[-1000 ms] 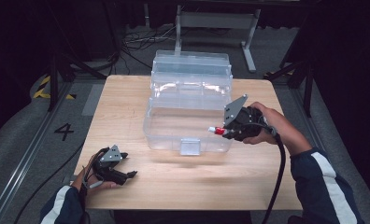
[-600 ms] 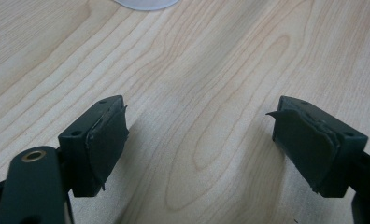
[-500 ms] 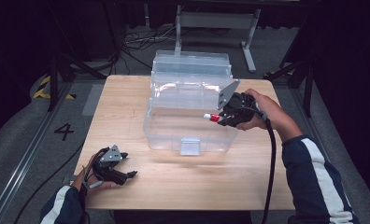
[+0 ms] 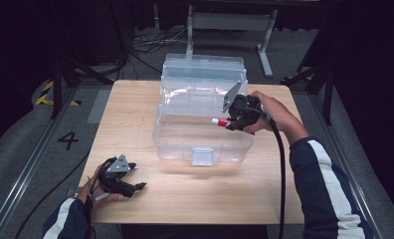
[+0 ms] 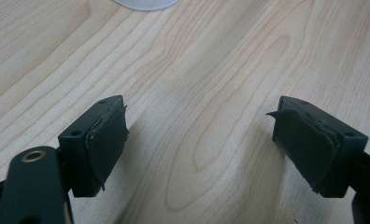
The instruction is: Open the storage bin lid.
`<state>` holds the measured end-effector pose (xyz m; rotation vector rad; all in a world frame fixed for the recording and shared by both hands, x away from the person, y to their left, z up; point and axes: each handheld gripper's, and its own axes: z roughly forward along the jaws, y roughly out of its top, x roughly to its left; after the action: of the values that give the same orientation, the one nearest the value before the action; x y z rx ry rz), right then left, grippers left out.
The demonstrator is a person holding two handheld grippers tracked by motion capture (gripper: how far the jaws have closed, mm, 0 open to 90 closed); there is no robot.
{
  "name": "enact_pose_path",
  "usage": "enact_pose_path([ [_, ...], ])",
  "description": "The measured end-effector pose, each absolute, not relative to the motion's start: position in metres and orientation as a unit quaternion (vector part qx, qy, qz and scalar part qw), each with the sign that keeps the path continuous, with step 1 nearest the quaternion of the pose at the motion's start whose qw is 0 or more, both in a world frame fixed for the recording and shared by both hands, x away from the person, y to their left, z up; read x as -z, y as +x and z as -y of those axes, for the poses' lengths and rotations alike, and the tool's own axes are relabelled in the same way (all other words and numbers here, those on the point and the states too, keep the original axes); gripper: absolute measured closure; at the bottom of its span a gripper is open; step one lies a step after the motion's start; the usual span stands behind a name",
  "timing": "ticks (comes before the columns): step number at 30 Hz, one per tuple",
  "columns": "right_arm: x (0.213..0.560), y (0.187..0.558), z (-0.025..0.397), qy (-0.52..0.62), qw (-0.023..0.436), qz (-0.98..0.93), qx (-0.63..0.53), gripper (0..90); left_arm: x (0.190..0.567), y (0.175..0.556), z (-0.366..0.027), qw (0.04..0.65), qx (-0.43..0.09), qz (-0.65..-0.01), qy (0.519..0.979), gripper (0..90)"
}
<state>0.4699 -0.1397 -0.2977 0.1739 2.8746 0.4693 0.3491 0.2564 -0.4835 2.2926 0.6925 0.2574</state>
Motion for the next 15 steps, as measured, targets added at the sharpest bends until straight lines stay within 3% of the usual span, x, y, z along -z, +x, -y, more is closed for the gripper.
enact_pose_path([
  [15, 0.329, 0.490, 0.126, 0.064, 0.087, -0.985, -0.135, 70.9, 0.484, 0.349, -0.256, 0.358, -0.100, -0.268, 0.889, 18.1],
])
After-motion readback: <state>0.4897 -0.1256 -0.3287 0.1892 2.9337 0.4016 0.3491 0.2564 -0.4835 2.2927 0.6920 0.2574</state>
